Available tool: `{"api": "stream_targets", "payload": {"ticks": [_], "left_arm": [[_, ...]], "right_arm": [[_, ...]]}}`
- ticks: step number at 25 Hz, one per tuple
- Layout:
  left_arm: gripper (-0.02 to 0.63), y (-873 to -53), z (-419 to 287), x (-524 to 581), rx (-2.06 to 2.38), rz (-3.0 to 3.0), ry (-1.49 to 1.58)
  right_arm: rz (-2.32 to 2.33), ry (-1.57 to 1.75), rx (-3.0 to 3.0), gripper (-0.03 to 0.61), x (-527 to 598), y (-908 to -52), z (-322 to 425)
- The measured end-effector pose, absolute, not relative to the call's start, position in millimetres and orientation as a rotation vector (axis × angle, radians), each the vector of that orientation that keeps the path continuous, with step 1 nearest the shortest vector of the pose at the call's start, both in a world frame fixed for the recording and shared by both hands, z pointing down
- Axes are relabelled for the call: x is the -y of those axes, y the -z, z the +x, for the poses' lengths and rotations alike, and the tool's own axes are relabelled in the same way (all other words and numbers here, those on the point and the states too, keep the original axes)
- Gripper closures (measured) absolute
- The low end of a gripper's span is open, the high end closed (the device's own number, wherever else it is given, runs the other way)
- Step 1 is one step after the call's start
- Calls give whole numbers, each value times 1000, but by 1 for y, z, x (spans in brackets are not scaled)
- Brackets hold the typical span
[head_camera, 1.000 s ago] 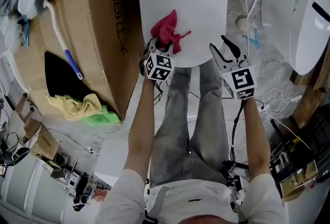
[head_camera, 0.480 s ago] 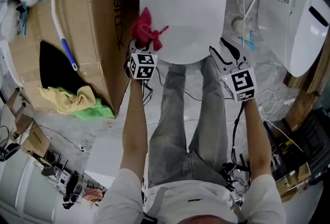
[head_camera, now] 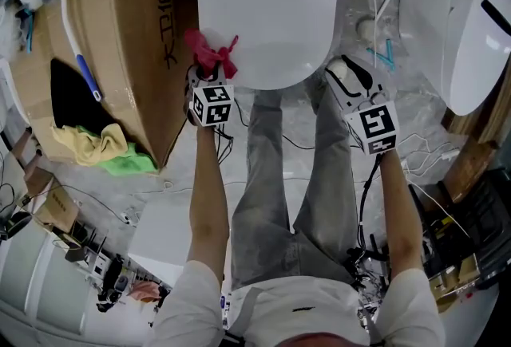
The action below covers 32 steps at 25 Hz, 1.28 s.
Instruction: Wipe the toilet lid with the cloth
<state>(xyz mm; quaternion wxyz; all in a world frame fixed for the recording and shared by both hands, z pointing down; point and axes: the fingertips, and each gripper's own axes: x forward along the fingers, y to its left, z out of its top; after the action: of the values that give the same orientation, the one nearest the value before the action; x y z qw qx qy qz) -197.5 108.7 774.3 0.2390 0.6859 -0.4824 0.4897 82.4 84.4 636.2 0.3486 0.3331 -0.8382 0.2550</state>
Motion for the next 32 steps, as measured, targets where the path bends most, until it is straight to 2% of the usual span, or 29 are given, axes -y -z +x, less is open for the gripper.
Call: {"api": "stream_targets", "payload": {"ticks": [16, 32], "left_arm": [[505, -780, -66, -153, 1299, 1848, -1214], [505, -781, 57, -142, 1095, 1987, -1145]], "right_arm": [[862, -694, 2187, 387, -86, -637, 167], [916, -733, 2180, 387, -103, -624, 195]]}}
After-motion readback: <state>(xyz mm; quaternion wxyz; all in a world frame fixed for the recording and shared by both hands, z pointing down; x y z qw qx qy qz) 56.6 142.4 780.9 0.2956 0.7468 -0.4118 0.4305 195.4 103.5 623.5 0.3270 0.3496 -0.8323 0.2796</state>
